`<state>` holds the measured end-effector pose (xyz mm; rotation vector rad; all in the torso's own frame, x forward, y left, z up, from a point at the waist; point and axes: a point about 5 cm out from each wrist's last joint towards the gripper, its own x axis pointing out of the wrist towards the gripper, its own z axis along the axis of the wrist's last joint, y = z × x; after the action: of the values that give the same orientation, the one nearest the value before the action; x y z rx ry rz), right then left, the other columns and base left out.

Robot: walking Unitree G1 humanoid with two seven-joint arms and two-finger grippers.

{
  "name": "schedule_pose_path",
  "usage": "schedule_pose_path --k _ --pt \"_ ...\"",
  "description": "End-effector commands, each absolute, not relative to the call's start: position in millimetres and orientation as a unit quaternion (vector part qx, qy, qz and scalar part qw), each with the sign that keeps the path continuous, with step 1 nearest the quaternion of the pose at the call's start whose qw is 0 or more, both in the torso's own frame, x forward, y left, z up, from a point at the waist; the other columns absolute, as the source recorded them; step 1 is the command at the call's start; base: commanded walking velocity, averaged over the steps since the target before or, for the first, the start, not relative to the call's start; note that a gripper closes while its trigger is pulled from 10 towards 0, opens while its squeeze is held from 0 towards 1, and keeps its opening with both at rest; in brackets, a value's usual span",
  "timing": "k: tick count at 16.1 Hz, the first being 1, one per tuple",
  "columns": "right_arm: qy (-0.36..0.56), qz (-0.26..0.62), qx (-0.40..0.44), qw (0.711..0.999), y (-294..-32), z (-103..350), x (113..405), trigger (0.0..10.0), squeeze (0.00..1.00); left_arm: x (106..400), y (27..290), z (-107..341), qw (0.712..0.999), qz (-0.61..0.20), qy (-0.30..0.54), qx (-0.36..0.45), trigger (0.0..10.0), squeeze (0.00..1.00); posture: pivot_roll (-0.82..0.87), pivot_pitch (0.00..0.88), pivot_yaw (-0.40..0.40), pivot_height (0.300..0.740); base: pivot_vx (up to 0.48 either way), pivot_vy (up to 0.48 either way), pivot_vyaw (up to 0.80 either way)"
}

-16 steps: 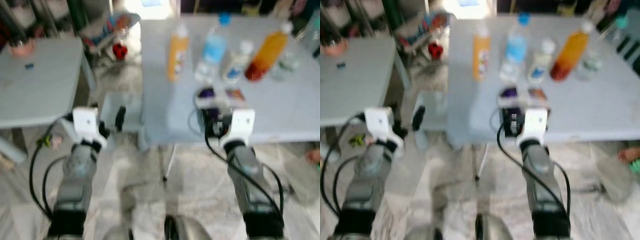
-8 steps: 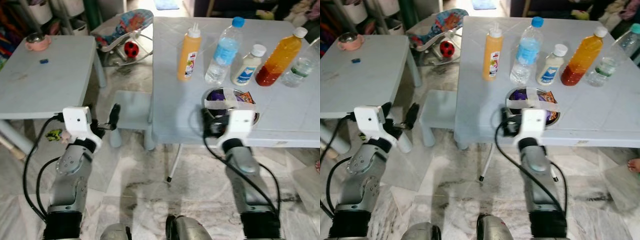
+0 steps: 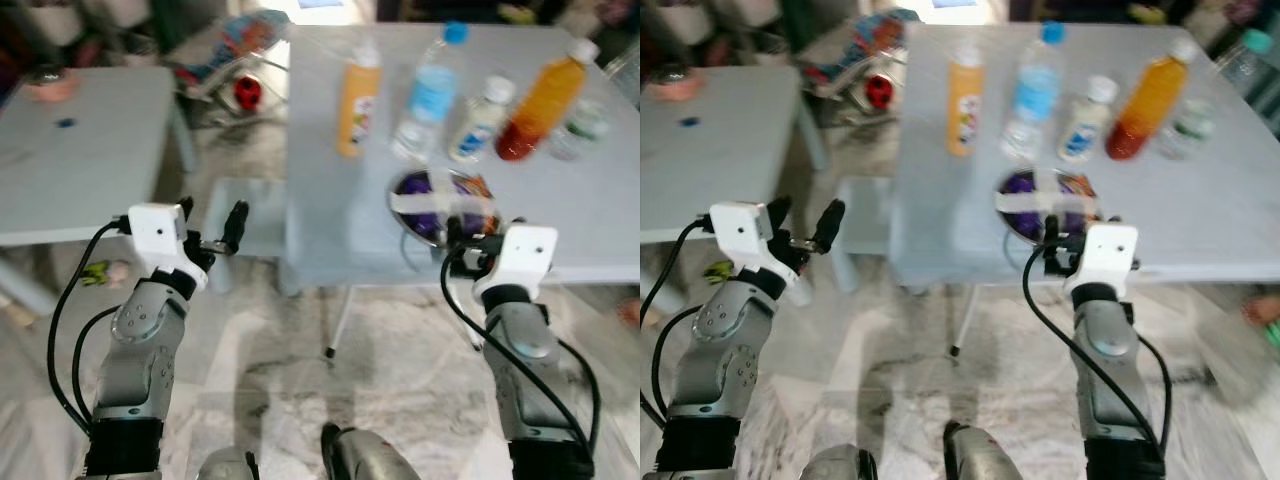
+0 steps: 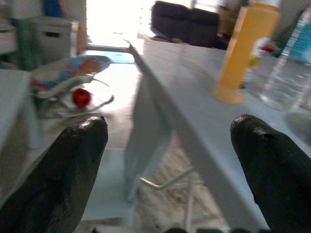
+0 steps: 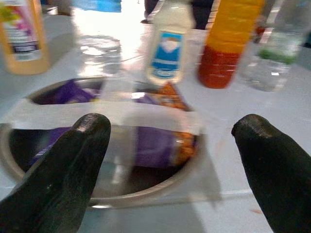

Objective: Restocking fridge

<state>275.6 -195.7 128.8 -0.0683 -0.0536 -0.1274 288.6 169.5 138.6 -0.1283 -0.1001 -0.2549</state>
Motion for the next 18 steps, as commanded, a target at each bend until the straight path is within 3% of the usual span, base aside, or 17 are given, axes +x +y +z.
schedule_pose_path --k 1,3,14,18 --pt "-0.028 -0.07 -0.035 0.997 -198 131 274 10.0 0.0 289 168 141 0.988 -0.13 -0.055 -0.058 10.0 0.0 -0.07 0.091 -0.027 0.74 0.0 0.0 -0.8" --pt "-0.028 -0.062 -0.032 0.997 -196 131 276 10.0 0.0 290 168 141 0.989 -0.127 -0.055 -0.059 10.0 0.0 -0.07 0.089 -0.032 0.74 0.0 0.0 -0.8" --pt "0.004 -0.075 0.019 0.997 -199 122 276 10.0 0.0 290 166 143 0.988 -0.126 -0.073 -0.051 10.0 0.0 -0.07 0.09 -0.037 0.74 0.0 0.0 0.0" --pt "0.025 -0.075 0.05 0.996 -202 116 272 10.0 0.0 283 151 145 0.972 -0.221 -0.064 -0.044 10.0 0.0 -0.07 0.089 -0.038 0.74 0.0 0.0 0.0"
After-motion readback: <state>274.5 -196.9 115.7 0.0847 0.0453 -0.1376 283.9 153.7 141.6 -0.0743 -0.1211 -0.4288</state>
